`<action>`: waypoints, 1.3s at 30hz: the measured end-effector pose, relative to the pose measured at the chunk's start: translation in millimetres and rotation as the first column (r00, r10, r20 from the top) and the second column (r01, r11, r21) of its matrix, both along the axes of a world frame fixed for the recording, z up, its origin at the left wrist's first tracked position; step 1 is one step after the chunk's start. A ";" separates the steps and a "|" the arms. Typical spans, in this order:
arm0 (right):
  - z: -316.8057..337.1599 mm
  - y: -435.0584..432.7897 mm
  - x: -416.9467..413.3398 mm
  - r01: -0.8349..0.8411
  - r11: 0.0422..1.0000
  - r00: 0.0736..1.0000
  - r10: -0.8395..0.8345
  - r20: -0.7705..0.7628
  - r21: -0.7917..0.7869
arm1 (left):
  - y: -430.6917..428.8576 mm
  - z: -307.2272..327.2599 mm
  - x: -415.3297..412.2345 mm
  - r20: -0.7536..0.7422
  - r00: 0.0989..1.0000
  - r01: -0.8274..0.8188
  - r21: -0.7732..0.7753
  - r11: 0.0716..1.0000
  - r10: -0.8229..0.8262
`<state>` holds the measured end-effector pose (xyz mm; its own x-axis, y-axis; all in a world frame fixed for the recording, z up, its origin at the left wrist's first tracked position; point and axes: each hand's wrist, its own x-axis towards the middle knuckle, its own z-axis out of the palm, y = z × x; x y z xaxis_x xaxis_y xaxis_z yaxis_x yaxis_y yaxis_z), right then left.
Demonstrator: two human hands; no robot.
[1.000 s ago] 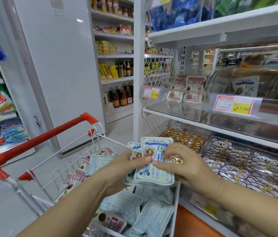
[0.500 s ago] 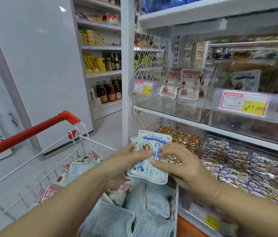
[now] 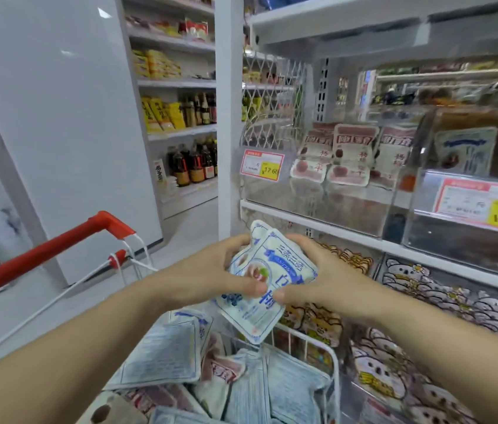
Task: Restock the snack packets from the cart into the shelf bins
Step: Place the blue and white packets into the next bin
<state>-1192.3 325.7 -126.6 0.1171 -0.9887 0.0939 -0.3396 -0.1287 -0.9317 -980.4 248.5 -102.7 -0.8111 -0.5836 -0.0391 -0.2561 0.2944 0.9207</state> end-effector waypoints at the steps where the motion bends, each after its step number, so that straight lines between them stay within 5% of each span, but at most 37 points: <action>1: 4.3 3.1 1.0 0.039 0.999 0.999 -0.040 -0.028 -0.019 | 0.6 3.7 -2.7 0.003 1.000 0.015 -0.039 0.999 -0.015; 9: 75.0 64.1 -9.2 0.237 0.921 0.940 -0.298 -0.166 -0.308 | 24.8 47.0 -39.7 -0.192 0.981 -0.073 -0.402 0.913 -0.006; 18: 149.3 149.0 -59.8 0.430 0.771 0.823 -0.549 -0.148 -0.469 | 79.7 109.6 -119.3 -0.387 0.914 -0.065 -0.437 0.897 -0.122; 24: 172.3 158.5 -103.3 0.573 0.729 0.780 -0.625 -0.021 -0.375 | 95.2 127.3 -173.4 -0.283 0.953 -0.091 -0.615 0.783 -0.111; 29: 185.0 144.7 -136.2 0.593 0.769 0.796 -0.605 0.029 -0.237 | 89.6 135.4 -206.2 -0.154 0.988 -0.121 -0.809 0.575 -0.009; 35: 197.1 112.0 -175.8 0.707 0.706 0.707 -0.706 0.041 -0.045 | 68.4 136.7 -220.1 -0.097 0.993 -0.116 -0.867 0.484 0.063; 39: 206.1 96.9 -217.7 0.826 0.536 0.471 -0.827 -0.307 -0.175 | 49.0 134.0 -224.4 0.013 0.992 -0.037 -0.924 0.379 0.129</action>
